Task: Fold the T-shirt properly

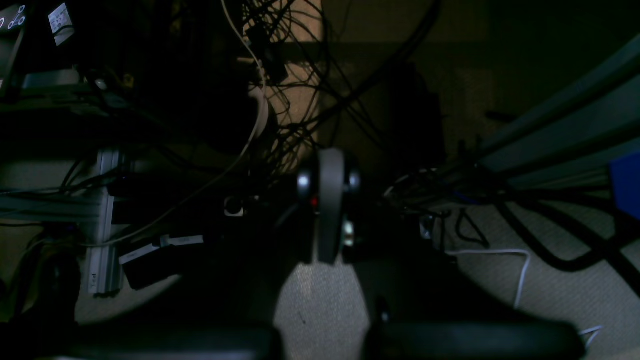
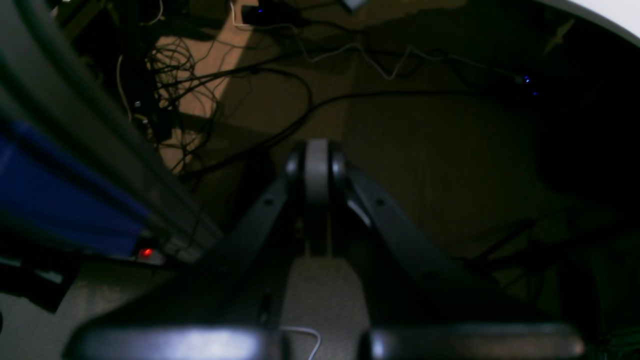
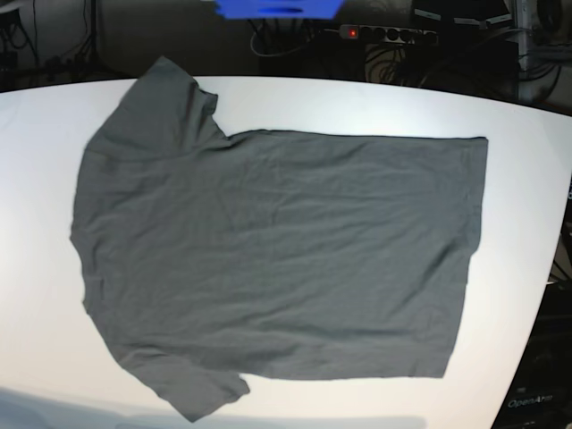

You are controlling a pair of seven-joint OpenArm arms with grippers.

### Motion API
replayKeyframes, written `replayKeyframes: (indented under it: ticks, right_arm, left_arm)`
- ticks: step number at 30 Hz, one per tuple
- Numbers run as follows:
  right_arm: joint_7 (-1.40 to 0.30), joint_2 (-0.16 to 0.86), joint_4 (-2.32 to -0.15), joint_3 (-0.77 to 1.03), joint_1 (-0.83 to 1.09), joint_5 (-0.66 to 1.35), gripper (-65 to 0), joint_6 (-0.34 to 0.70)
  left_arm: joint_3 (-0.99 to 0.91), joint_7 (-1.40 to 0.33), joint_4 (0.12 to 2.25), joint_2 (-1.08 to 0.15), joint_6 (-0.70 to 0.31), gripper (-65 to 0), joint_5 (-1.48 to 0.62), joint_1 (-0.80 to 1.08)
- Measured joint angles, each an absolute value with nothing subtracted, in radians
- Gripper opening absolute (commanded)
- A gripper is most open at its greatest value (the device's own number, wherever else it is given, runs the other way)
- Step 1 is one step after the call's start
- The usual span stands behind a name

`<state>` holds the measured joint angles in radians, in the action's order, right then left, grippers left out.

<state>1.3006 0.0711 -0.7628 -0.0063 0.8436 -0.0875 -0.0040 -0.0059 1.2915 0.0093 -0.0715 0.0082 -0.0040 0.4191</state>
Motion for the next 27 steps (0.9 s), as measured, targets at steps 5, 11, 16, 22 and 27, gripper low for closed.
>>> replayKeyframes:
  ticks: [5,11,16,22,27]
  right_arm:
    - [1.221,0.072,-0.787,-0.006,0.816,-0.088,-64.3,-0.002]
    - [1.065,0.072,-1.014,-0.006,0.859,-0.089,-64.3,-0.002]
    - [0.952,0.072,-1.215,-0.006,0.935,-0.091,-64.3,-0.002]
    - [0.845,0.071,-1.34,-0.009,0.947,-0.091,-64.3,-0.001]
    - [0.757,0.073,-1.382,-0.011,0.948,-0.091,-64.3,-0.001]
  left_arm:
    - [-0.01,1.292,0.097,-0.066,0.008,-63.9,-0.007,0.435]
    - [-0.01,1.29,0.421,-0.065,0.008,-63.9,-0.007,0.589]
    - [-0.01,1.292,0.694,-0.065,0.008,-63.9,-0.007,0.719]
    - [-0.031,1.145,0.932,-0.065,0.008,-63.9,-0.003,0.802]
    - [-0.088,0.938,1.142,-0.069,0.009,-63.9,-0.014,0.833]
